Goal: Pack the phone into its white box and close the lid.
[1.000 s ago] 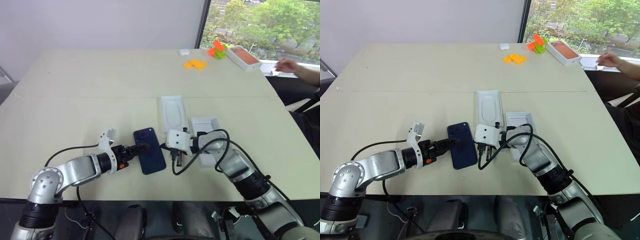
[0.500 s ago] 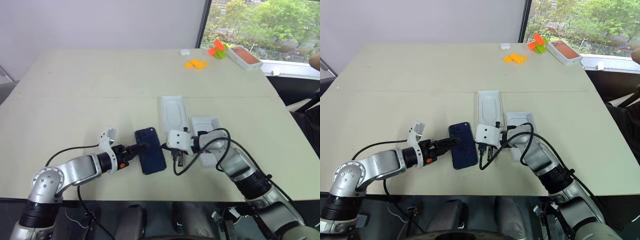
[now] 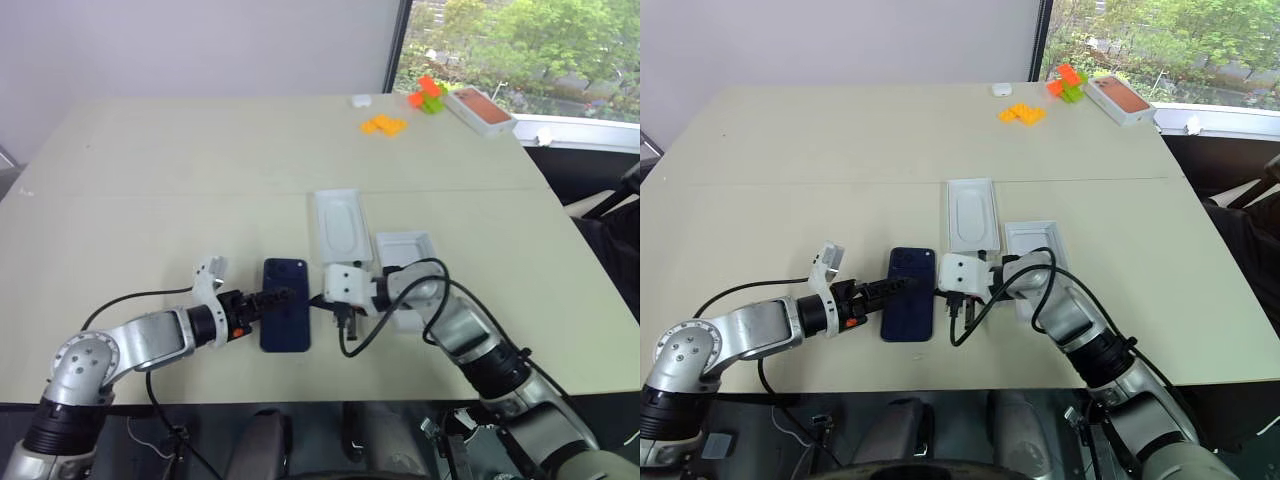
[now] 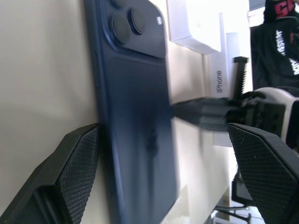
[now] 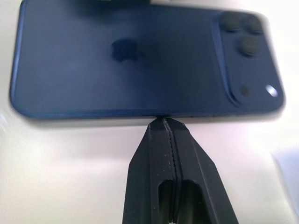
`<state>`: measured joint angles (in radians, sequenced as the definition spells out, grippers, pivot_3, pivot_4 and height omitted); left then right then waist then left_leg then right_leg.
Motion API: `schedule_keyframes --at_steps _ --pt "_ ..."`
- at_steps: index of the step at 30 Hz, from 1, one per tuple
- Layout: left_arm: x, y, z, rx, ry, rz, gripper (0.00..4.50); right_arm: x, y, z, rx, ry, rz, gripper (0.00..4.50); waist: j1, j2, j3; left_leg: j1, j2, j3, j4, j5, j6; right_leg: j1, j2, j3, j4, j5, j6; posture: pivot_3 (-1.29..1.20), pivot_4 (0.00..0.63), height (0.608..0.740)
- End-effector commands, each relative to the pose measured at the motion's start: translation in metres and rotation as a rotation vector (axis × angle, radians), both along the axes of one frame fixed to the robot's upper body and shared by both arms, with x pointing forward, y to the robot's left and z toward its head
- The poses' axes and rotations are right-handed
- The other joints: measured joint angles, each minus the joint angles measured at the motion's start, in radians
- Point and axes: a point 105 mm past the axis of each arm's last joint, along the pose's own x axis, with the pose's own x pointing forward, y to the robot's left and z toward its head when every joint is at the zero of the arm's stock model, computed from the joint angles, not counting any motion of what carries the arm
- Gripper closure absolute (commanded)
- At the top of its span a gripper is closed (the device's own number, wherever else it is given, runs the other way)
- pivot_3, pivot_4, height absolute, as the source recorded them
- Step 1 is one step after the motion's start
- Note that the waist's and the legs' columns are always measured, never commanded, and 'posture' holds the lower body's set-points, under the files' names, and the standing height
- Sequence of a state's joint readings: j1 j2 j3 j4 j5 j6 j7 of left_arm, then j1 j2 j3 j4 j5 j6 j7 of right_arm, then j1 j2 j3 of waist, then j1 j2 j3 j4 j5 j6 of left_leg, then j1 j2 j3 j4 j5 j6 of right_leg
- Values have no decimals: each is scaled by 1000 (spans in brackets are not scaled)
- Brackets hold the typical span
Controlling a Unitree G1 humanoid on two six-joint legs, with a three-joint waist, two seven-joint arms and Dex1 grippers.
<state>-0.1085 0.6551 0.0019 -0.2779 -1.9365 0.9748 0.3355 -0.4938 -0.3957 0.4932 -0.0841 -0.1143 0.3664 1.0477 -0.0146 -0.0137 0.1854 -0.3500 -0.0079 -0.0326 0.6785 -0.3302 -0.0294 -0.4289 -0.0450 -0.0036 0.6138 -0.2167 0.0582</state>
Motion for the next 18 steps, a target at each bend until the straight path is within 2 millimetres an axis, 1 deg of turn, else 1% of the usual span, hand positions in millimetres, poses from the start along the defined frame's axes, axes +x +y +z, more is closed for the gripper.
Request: schedule_keyframes --at_steps 1,2,5,8,11,14,18 --pt "-8 -13 6 -51 -6 -44 28 -7 9 1 17 21 38 4500 1 -1 0 -2 0 0 0 0 0 -2 0 0 0 1 -2 0 150 740" --pt "-8 -14 7 -67 -10 -37 28 -6 9 1 19 24 32 4500 1 -1 0 -4 -1 0 0 0 0 -3 -1 0 0 3 -3 0 150 740" --pt "-10 -12 1 -32 11 -40 28 -5 8 1 21 23 18 4500 2 -1 0 -6 -2 0 0 0 0 -5 -2 0 0 3 -3 0 150 740" --pt "-10 -5 -5 -8 35 -16 28 -5 6 2 20 20 13 4500 1 0 0 -6 -2 0 0 0 0 -5 -2 0 -1 3 -3 0 150 740" --pt "-7 2 -6 11 34 3 28 -5 3 2 16 14 11 4500 1 0 0 -6 -1 0 0 0 0 -5 -1 0 0 2 -4 0 150 740" --pt "-6 9 -5 26 27 13 28 -4 0 2 10 7 9 4500 1 0 1 -6 -1 0 0 0 0 -5 -1 0 0 2 -4 0 150 740" --pt "-8 28 -6 62 31 49 28 -2 -5 3 3 -12 1 4500 -2 0 1 -6 -1 0 0 0 0 -5 -1 0 0 2 -4 0 150 740"
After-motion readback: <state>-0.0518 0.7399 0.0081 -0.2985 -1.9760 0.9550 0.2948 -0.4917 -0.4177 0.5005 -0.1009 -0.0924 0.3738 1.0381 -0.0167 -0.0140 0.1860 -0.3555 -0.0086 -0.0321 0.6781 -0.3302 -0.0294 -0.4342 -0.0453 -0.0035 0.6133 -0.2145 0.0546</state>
